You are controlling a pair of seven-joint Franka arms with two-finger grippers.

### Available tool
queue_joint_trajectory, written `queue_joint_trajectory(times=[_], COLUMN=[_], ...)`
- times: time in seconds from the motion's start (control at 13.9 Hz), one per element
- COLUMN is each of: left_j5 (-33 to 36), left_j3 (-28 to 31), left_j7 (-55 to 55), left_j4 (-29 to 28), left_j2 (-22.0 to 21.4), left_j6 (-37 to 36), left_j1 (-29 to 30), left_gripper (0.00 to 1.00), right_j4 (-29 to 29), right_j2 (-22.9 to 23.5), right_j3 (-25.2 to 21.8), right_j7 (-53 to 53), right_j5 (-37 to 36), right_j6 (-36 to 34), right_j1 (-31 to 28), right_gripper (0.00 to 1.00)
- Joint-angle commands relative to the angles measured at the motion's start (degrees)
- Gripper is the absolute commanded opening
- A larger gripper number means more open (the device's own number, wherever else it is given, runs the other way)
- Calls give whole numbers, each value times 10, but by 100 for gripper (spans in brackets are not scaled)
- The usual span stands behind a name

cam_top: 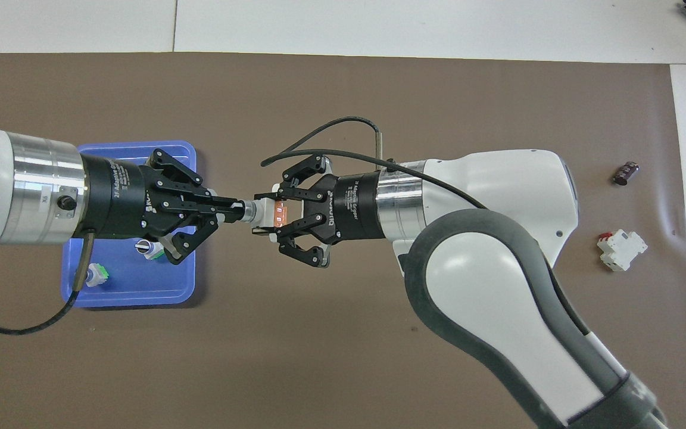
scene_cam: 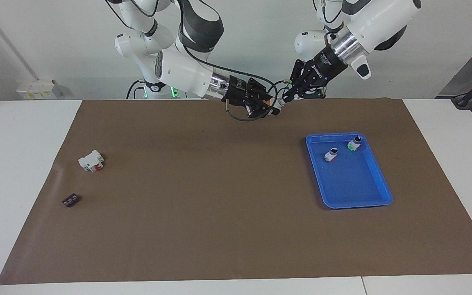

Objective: Turn and place switch with both arms

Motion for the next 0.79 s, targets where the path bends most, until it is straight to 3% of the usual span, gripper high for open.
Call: queue_joint_trajectory(times=[0.0, 0.36, 0.72], left_j5=[49, 50, 50], left_j3=[5, 6, 6], left_j7=[-136, -312, -326], left_j4=[-19, -21, -20], left_j2=[-12, -12, -12], left_j6=[-6, -5, 1], left_j1=[3, 11, 11], left_gripper=[0, 0, 0], right_j4=[1, 1, 1], right_j2=[-11, -11, -11], right_j3=[1, 1, 1], right_j7=[13, 14, 14], right_j5=[11, 9, 8], right_j6=[6, 5, 5], right_j1=[-6, -6, -6], right_gripper=[0, 0, 0])
